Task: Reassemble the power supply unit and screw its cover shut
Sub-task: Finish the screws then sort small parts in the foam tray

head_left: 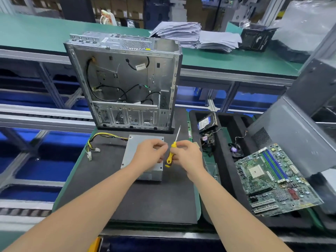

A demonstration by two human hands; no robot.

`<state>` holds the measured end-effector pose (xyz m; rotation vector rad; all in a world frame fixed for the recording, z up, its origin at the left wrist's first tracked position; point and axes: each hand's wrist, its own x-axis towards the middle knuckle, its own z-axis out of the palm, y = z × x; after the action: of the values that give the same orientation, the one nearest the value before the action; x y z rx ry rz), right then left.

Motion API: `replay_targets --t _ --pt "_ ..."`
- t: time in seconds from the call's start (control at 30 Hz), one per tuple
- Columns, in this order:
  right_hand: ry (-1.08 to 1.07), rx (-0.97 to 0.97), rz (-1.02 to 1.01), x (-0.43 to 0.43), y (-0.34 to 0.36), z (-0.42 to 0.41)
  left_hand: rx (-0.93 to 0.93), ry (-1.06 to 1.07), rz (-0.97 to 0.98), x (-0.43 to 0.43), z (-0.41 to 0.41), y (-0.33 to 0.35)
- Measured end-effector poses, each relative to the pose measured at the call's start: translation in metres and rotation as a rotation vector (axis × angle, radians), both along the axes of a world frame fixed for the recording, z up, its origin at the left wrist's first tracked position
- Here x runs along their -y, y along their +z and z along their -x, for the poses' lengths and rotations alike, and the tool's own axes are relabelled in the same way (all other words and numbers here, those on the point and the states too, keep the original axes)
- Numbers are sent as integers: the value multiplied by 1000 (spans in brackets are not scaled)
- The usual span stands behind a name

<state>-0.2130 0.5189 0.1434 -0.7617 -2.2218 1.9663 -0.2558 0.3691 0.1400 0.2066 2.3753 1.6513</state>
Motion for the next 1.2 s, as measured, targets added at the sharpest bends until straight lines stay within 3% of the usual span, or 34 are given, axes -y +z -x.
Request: replay_targets --t 0.17,0.33,0.53,0.77,0.97,1.2 --pt "137 -55 37 3 7 -19 79 69 -162 6 -34 4" --pt "258 -30 182 40 9 -38 86 242 -173 47 -76 5" --pt "492 66 315 132 -2 -75 70 477 -46 133 -135 -12" --pt "612 282 372 251 -56 -124 136 747 104 236 -209 -58" --pt "633 487 393 342 -110 -173 281 801 343 316 -270 -98" --pt "643 612 275 424 -158 -212 421 840 411 381 -314 -137"
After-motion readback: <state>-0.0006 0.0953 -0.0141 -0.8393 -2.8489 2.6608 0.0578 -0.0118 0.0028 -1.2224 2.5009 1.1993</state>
